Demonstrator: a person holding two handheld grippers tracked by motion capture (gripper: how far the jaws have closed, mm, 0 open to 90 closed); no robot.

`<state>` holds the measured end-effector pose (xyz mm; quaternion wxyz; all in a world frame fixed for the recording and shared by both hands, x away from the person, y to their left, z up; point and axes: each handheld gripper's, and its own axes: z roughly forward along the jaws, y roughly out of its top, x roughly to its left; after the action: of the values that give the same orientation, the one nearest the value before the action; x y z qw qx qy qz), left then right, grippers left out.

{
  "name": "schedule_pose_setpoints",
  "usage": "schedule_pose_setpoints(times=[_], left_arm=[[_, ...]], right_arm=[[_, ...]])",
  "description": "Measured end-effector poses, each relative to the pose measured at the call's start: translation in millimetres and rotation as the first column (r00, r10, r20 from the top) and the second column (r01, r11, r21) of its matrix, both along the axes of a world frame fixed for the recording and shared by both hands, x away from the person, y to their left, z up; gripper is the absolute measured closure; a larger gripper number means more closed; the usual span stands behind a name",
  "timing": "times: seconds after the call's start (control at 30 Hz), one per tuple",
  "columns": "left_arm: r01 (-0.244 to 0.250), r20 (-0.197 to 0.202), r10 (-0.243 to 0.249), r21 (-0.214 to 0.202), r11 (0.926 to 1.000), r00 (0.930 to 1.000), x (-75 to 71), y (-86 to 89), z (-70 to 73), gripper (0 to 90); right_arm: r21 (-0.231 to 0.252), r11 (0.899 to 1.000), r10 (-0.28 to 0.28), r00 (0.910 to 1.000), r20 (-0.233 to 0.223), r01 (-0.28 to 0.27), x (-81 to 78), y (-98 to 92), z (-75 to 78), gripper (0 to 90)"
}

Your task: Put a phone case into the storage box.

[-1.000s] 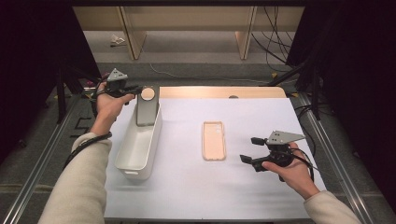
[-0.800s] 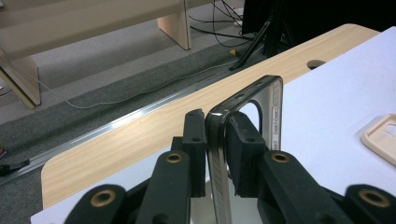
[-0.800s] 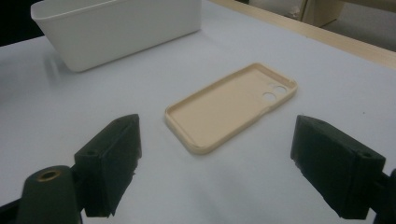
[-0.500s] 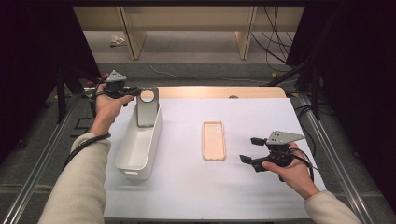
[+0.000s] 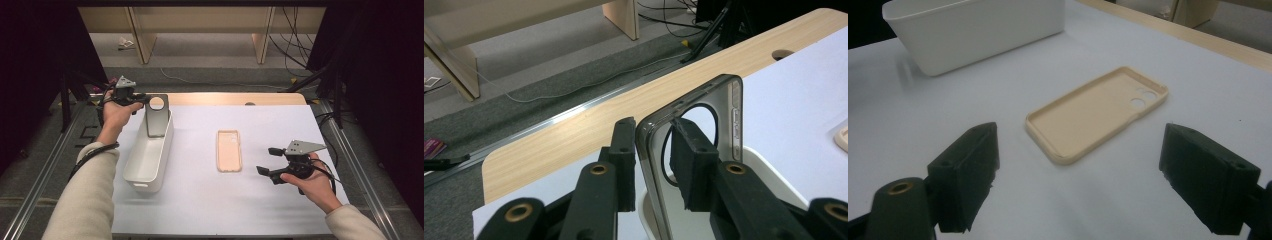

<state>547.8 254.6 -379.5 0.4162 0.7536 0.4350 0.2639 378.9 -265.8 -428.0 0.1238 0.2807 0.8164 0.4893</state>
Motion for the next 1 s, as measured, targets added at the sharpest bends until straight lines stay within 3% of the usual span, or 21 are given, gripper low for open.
schedule_pose_setpoints(times=[0.17, 0.5, 0.77, 1.0], left_arm=[[0.0, -0.002, 0.0, 0.015, 0.9999, 1.0, 0.8, -1.8, -0.4, 67.7], [-0.008, -0.03, 0.008, 0.003, 1.0, 0.9995, 3.2, -4.2, -1.4, 57.6], [-0.039, -0.068, 0.039, 0.002, 0.9992, 0.9969, 0.8, -10.7, 2.9, 29.8], [-0.065, -0.083, 0.068, 0.034, 0.9973, 0.9943, -5.3, -15.2, 11.4, 14.2]], right_arm=[[0.0, 1.0, 0.001, 1.0, 0.001, -0.001, 0.0, 0.2, -0.1, 17.0], [-0.002, 1.0, 0.002, 1.0, -0.001, -0.002, -0.1, -0.1, 0.0, 17.1], [-0.005, 1.0, 0.003, 1.0, -0.001, -0.003, 0.0, 0.3, -0.3, 17.0], [-0.007, 1.0, 0.003, 1.0, -0.003, -0.003, 0.1, 0.5, -0.7, 17.0]])
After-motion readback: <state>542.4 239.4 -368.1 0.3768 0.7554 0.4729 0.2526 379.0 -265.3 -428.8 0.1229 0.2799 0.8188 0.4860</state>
